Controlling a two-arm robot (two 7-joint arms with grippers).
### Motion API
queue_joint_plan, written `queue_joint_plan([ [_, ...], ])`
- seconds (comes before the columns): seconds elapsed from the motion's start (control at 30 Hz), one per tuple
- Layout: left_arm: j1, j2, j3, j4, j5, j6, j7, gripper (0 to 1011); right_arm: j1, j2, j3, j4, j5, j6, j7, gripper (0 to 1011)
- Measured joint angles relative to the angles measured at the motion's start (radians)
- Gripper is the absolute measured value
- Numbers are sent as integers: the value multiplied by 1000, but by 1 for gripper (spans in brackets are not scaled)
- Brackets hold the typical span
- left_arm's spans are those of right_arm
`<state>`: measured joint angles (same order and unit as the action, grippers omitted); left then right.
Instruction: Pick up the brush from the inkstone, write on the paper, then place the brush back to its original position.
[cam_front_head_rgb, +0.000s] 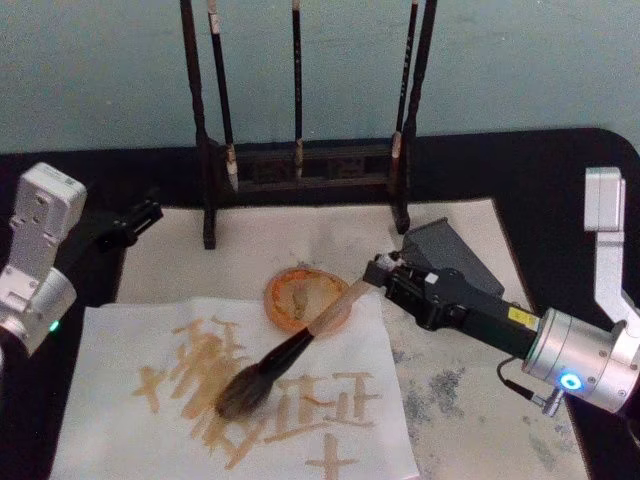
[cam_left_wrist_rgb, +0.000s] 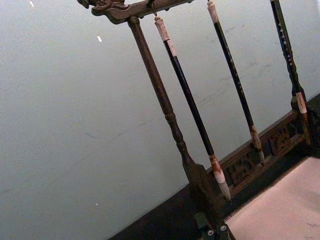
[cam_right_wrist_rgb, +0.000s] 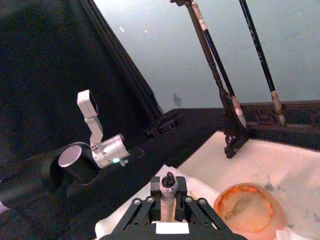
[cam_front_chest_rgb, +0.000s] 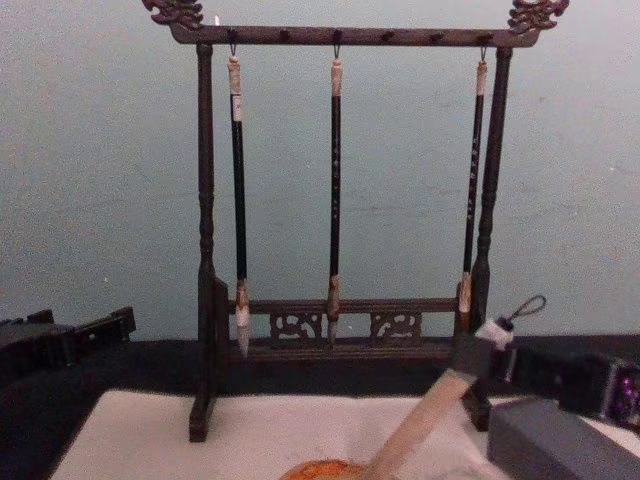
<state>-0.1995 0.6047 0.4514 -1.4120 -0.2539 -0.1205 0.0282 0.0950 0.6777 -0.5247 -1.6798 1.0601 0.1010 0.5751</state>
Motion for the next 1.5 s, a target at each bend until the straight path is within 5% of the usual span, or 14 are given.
queue_joint_plan([
  [0.23, 0, 0, 0, 0, 0, 0, 0, 1002, -19, 16, 11, 3, 4, -7, -3, 172],
  [1.1, 0, 0, 0, 0, 0, 0, 0, 1002, -157, 114, 171, -69, 68, -82, -3, 172],
  [1.37, 0, 0, 0, 0, 0, 0, 0, 1002, -151, 109, 182, -113, 71, -86, 9, 172],
  [1.5, 0, 0, 0, 0, 0, 0, 0, 1002, -123, 90, 155, -120, 58, -77, 12, 172],
])
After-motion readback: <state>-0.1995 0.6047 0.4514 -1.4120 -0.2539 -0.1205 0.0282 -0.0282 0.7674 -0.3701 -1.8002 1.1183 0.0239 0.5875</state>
